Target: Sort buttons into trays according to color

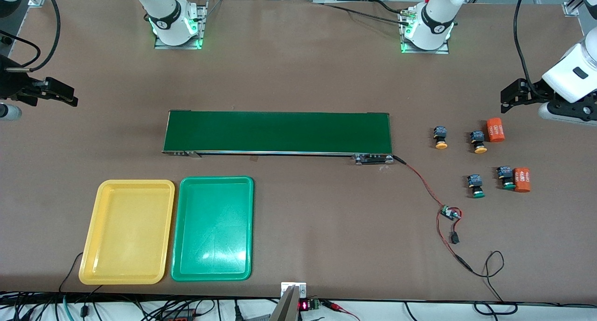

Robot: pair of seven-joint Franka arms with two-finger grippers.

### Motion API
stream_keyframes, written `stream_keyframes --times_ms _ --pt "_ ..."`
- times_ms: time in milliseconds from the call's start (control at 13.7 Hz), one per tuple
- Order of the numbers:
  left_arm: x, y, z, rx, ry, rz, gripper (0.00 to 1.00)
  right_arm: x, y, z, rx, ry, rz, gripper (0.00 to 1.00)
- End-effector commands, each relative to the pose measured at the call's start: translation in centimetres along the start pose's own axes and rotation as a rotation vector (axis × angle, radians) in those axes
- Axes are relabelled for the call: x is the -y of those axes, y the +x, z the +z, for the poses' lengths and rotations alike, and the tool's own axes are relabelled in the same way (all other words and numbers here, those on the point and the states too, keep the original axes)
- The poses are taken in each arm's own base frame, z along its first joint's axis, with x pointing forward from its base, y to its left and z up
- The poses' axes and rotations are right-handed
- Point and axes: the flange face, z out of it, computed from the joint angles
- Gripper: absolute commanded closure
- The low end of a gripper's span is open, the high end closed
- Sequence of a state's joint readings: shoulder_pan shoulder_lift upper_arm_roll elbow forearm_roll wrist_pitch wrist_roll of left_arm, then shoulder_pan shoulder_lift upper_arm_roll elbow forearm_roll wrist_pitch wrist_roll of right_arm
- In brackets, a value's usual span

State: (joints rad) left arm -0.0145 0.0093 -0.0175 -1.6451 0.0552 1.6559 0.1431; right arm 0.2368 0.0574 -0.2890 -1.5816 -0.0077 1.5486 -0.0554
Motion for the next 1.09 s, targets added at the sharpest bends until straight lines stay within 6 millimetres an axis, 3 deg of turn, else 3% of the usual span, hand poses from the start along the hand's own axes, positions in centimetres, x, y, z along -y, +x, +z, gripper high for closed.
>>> stream_keyframes --times_ms 0,292,438,584,803,1022 --pt "1.1 0.4 0.1 0.014 -0.016 -0.002 0.0 0.1 -0.7 -0.5 -0.002 -0.008 0.008 0.0" --pt "3.4 0.0 0.6 0.024 -0.02 -0.035 0.0 0.1 -0.7 -0.5 -0.004 0.001 0.009 0.0" --pt "4.4 0.4 1.8 0.045 -0.033 -0.056 0.0 0.1 -0.6 -0.6 -0.011 0.001 0.008 0.0" --pt "5.1 1.3 4.6 0.093 -0.034 -0.065 0.0 0.2 -0.6 -0.5 -0.012 0.0 0.008 0.0" --pt "10.2 0.6 9.1 0.176 -0.054 -0.134 0.0 0.1 -0.6 -0.6 -0.013 -0.005 0.008 0.0" --pt "14.1 -1.2 15.7 0.256 -0.086 -0.186 0.0 0.1 -0.6 -0.6 -0.013 -0.005 0.008 0.0"
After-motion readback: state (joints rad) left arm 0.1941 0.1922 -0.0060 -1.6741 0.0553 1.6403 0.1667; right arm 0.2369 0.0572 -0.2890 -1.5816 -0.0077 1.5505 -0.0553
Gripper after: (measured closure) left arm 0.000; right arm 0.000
